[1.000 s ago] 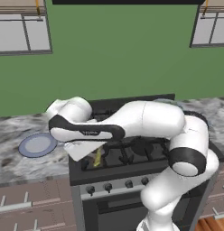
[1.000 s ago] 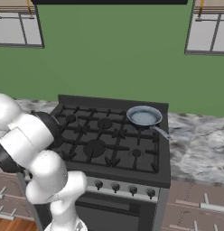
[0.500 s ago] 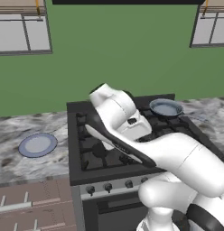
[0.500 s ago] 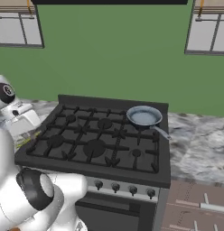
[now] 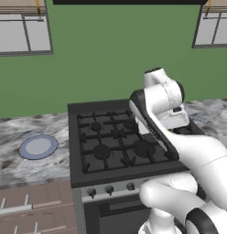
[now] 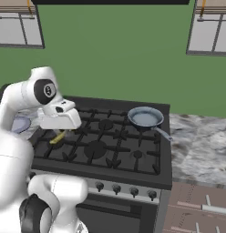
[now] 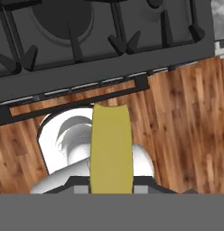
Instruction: Pick up the butter stick and place it in the pan. Then turn on the burner for the pan.
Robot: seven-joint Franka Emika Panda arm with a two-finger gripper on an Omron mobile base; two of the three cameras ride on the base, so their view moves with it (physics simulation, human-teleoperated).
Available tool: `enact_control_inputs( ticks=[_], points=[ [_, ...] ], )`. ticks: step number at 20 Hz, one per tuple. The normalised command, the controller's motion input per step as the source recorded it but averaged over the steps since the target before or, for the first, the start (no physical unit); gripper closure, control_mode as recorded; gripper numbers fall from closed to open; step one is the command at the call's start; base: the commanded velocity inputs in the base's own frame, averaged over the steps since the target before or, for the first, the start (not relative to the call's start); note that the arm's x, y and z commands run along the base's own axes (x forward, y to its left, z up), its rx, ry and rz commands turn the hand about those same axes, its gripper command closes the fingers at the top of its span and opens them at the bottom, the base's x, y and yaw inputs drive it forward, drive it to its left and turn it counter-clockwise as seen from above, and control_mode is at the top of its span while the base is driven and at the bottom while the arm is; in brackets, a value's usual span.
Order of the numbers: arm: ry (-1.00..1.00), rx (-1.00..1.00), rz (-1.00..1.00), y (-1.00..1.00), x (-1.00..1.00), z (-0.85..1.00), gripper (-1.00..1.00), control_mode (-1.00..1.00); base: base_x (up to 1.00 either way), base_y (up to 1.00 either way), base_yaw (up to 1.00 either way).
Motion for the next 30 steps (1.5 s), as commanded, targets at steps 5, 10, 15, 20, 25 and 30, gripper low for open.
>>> enact_control_inputs(
  ticks=[5,10,15,20,25,30],
  points=[
    [0.1,0.22,-0.06,-0.93,0.55,0.18,1.0,-1.0,0.0,0.0,0.0],
    [0.1,0.2,-0.1,-0.8,0.64,0.28,1.0,-1.0,0.0,0.0,0.0],
    [0.06,0.17,-0.08,-0.71,0.64,0.13,1.0,-1.0,0.0,0.0,0.0],
    [0.0,0.14,-0.02,-0.56,0.63,0.0,1.0,-1.0,0.0,0.0,0.0],
    [0.0,0.04,0.0,-0.41,0.65,0.0,1.0,-1.0,0.0,0.0,0.0],
    [-0.01,0.0,0.0,-0.3,0.6,-0.04,1.0,-1.0,0.0,0.0,0.0]
  ],
)
